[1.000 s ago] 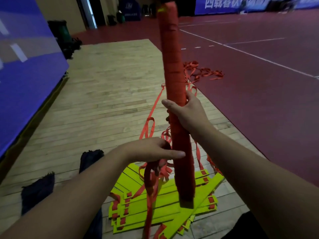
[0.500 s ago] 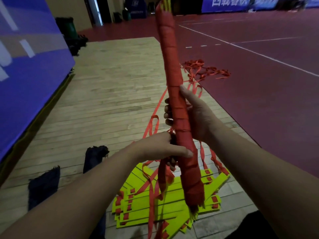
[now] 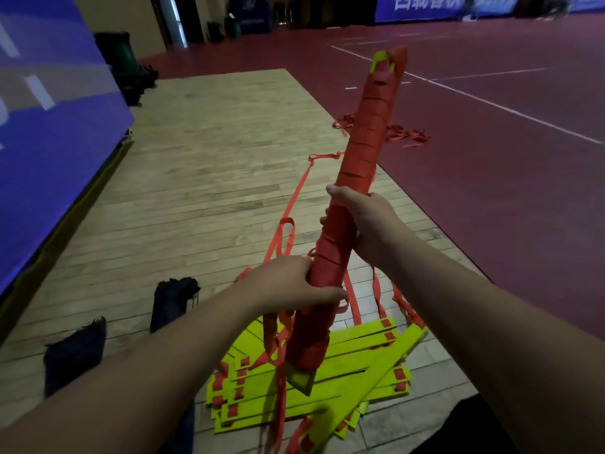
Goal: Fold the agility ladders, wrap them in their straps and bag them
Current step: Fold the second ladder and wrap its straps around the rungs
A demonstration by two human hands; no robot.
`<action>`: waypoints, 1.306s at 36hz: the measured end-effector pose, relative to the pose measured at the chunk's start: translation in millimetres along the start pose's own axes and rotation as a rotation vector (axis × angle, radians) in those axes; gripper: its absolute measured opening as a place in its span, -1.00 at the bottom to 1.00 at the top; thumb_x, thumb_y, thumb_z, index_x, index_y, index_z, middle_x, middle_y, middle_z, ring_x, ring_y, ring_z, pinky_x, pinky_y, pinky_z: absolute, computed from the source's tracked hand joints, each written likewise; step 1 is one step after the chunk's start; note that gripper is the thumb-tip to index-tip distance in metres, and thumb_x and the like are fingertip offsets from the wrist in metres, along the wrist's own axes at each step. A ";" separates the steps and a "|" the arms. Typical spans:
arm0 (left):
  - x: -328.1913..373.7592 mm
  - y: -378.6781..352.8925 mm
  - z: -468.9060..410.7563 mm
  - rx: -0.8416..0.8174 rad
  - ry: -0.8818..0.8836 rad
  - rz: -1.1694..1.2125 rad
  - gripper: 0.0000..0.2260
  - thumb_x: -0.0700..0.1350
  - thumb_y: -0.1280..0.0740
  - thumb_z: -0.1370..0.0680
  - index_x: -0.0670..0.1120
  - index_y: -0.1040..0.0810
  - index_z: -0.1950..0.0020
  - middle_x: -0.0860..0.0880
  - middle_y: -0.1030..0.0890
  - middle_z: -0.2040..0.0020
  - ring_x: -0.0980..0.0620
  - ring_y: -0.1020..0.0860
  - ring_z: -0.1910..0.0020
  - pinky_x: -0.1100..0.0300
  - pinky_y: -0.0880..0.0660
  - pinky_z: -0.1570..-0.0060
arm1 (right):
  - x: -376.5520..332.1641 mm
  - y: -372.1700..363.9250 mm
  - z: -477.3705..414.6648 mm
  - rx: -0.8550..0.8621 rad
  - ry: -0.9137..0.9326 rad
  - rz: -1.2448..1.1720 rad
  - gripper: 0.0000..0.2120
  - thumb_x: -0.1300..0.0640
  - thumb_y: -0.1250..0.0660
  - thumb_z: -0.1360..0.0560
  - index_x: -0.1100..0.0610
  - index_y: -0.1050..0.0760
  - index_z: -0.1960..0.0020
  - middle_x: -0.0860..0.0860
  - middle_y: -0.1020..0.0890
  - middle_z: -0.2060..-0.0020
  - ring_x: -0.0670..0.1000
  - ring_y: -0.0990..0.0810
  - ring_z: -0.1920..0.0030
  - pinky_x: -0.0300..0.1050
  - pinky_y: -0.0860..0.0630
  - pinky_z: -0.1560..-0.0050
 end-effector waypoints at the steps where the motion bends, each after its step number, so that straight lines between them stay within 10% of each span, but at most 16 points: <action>1: 3.4 1.5 0.4 0.024 -0.006 0.002 -0.63 0.30 -0.40 -0.45 0.00 -0.60 0.06 0.00 -0.67 0.30 0.08 -0.61 0.44 0.16 -0.56 0.34 | -0.7 -0.3 -0.5 0.005 0.001 -0.013 -0.66 0.16 -0.48 -0.49 0.23 -0.45 -0.17 0.18 -0.54 0.15 0.11 -0.62 0.26 -0.04 -0.62 0.23; 15: 26.6 5.7 22.5 -0.342 0.005 1.001 -0.67 0.09 -0.45 -0.27 -0.10 -0.70 0.11 -0.15 -0.66 0.09 -0.14 -0.58 0.10 0.10 -0.56 0.12 | 3.8 -27.4 12.1 -0.383 -0.356 -0.470 -0.59 -0.18 -0.34 -0.51 0.20 -0.43 0.13 0.07 -0.49 0.32 -0.03 -0.53 0.45 -0.21 -0.55 0.45; 21: 15.3 14.0 31.5 -0.591 0.087 0.754 -0.51 0.25 -0.24 -0.50 -0.20 -0.53 -0.01 -0.17 -0.54 0.34 0.00 -0.52 0.48 0.15 -0.58 0.35 | 3.1 -20.5 11.7 -0.245 -0.283 -0.217 -0.64 -0.15 -0.37 -0.54 0.15 -0.42 0.00 0.08 -0.51 0.34 -0.02 -0.57 0.46 -0.20 -0.55 0.44; 33: 6.4 15.4 12.1 -0.195 0.005 0.253 -0.32 0.42 -0.30 -0.29 -0.17 -0.55 -0.05 -0.04 -0.56 0.36 0.02 -0.54 0.43 0.19 -0.47 0.34 | -2.8 -17.9 7.7 -0.151 0.005 -0.078 -0.57 0.14 -0.51 -0.48 0.23 -0.45 -0.26 0.13 -0.63 0.08 0.17 -0.72 0.15 0.01 -0.70 0.10; 38: 1.8 13.6 4.4 -0.125 -0.064 0.326 -0.43 0.34 -0.39 -0.31 -0.14 -0.60 0.02 -0.09 -0.59 0.32 -0.01 -0.54 0.39 0.20 -0.47 0.38 | -6.2 -25.0 13.1 -0.162 0.049 -0.077 -0.66 0.17 -0.45 -0.53 0.28 -0.44 -0.21 0.24 -0.57 0.04 0.23 -0.71 0.11 0.12 -0.67 0.01; 43: 14.8 22.8 11.1 -0.183 -0.221 0.679 -0.93 -0.15 -0.36 -0.58 -0.10 -0.58 0.09 0.11 -0.63 0.39 0.23 -0.56 0.45 0.41 -0.45 0.38 | -24.4 -39.1 20.4 -0.324 0.001 -0.343 -0.58 -0.01 -0.34 -0.57 0.30 -0.42 -0.23 0.16 -0.61 0.13 0.13 -0.71 0.21 -0.06 -0.66 0.25; 47: 13.4 22.9 16.2 -0.303 -0.297 0.612 -0.57 0.38 -0.53 -0.23 0.07 -0.69 0.16 0.04 -0.68 0.28 0.05 -0.60 0.35 0.28 -0.53 0.30 | -27.4 -45.3 28.9 -0.468 -0.129 -0.246 -0.70 -0.10 -0.29 -0.53 0.13 -0.39 -0.02 0.12 -0.57 0.29 0.00 -0.52 0.43 -0.18 -0.52 0.37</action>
Point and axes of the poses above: each hand's wrist, its own z-axis away from the middle knuckle, its own y-axis out of the back of the hand, x = y × z, the point moved 4 cm from there along -z, towards the middle knuckle
